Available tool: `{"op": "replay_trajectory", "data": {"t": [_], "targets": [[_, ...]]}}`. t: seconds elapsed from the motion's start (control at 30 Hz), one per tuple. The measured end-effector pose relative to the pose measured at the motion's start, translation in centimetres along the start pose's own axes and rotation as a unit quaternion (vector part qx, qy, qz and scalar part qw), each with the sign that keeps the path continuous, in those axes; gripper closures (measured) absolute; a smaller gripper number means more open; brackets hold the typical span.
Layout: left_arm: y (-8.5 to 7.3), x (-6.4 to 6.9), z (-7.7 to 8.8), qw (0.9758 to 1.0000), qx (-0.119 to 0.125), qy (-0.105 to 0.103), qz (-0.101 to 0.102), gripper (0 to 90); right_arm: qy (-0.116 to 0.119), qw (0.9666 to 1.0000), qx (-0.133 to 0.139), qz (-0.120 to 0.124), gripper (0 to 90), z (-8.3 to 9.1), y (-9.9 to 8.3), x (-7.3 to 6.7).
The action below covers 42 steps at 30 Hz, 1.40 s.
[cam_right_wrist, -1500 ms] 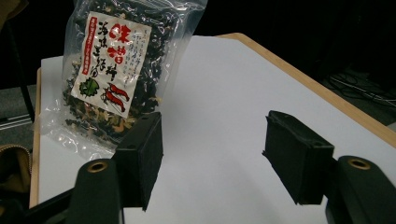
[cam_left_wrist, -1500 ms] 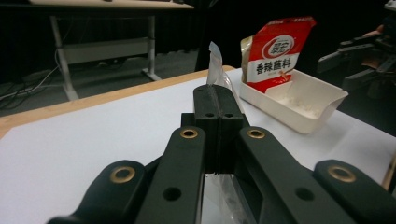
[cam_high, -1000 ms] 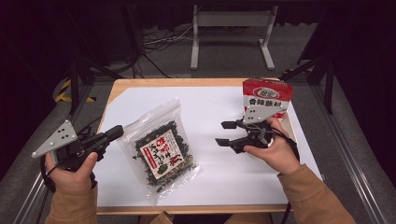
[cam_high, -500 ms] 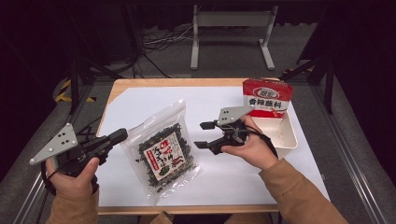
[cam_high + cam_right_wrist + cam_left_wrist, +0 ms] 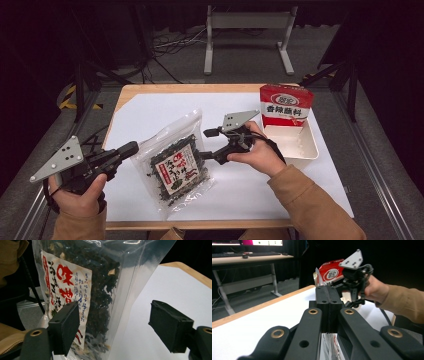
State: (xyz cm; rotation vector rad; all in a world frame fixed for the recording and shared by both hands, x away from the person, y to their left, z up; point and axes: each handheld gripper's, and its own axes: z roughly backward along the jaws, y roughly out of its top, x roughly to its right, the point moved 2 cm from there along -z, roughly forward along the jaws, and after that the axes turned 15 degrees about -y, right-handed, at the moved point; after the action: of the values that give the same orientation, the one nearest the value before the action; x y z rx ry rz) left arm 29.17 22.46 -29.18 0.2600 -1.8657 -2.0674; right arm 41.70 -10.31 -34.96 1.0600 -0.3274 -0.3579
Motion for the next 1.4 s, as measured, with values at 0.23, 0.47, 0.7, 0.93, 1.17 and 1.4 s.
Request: {"op": "replay_trajectory", "data": {"t": [0.23,0.47,0.7,0.93,1.17,1.4], "targets": [[0.0,0.6,0.2,1.0,-0.001,-0.001,-0.004,90.0,0.033,0.9994,0.008,0.008,22.8,-1.4,0.1,-0.2],[0.0,0.8,0.2,1.0,0.001,-0.006,-0.004,90.0,0.062,0.9977,0.004,0.024,21.9,-2.8,0.4,-1.1],[0.0,0.9,0.4,1.0,0.002,-0.004,-0.004,90.0,0.084,0.9959,0.007,0.031,21.9,-3.7,0.6,-1.6],[-0.1,0.9,0.4,1.0,0.002,-0.002,-0.004,90.0,0.101,0.9944,0.006,0.031,21.8,-4.4,0.6,-2.1],[-0.1,0.9,0.4,1.0,0.001,0.0,-0.003,90.0,0.119,0.9926,0.0,0.026,25.2,-5.1,0.4,-2.4],[-0.1,0.9,0.4,1.0,0.001,-0.001,-0.004,90.0,0.152,0.9871,-0.019,0.047,51.3,-4.7,0.3,-2.4]]}}
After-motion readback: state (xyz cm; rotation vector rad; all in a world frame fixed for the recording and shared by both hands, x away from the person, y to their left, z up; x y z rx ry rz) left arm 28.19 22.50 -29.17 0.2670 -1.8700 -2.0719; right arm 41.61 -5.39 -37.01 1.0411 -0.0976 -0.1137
